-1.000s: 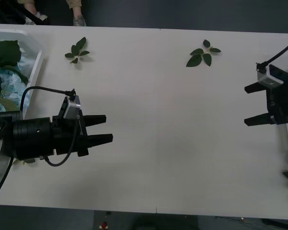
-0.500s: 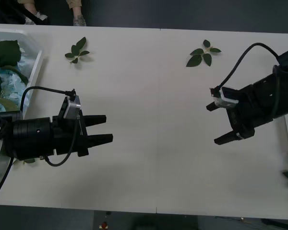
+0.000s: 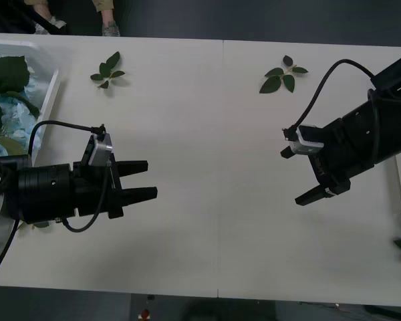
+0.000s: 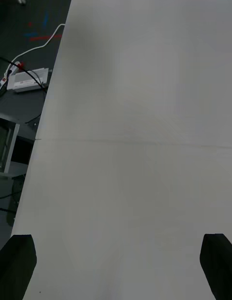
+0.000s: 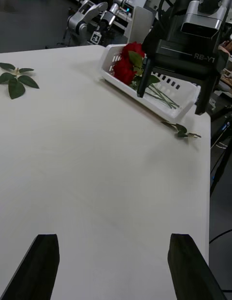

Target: Put the red flowers into the right box and the blue flowers into the left box

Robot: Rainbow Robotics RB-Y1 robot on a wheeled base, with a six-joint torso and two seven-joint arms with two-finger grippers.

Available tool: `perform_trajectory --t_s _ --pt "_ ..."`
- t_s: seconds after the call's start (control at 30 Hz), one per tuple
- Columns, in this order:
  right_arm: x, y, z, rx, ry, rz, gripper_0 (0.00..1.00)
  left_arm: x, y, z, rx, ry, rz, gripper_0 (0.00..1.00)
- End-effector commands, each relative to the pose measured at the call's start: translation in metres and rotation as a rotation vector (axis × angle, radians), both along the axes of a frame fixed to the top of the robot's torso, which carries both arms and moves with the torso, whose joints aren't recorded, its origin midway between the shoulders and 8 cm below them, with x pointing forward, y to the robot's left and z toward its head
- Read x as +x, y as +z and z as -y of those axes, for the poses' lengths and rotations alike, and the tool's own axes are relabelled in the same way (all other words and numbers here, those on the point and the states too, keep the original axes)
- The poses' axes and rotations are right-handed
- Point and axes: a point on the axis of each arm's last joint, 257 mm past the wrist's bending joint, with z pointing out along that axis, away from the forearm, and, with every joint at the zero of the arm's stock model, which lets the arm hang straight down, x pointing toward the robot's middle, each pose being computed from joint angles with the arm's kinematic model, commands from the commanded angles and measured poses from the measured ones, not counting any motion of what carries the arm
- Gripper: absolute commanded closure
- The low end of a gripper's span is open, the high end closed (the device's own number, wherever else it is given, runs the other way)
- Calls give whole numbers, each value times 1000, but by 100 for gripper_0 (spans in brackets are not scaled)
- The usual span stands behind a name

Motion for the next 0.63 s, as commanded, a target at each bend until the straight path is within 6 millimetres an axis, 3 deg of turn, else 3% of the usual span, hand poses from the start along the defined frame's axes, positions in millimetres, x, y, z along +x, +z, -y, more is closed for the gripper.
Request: perform_trajectory --t_s 0.03,0.63 --pt "2 11 -14 15 46 58 0 -1 6 3 16 -22 49 35" --pt "5 10 -14 9 40 67 0 -1 6 3 16 -22 49 35"
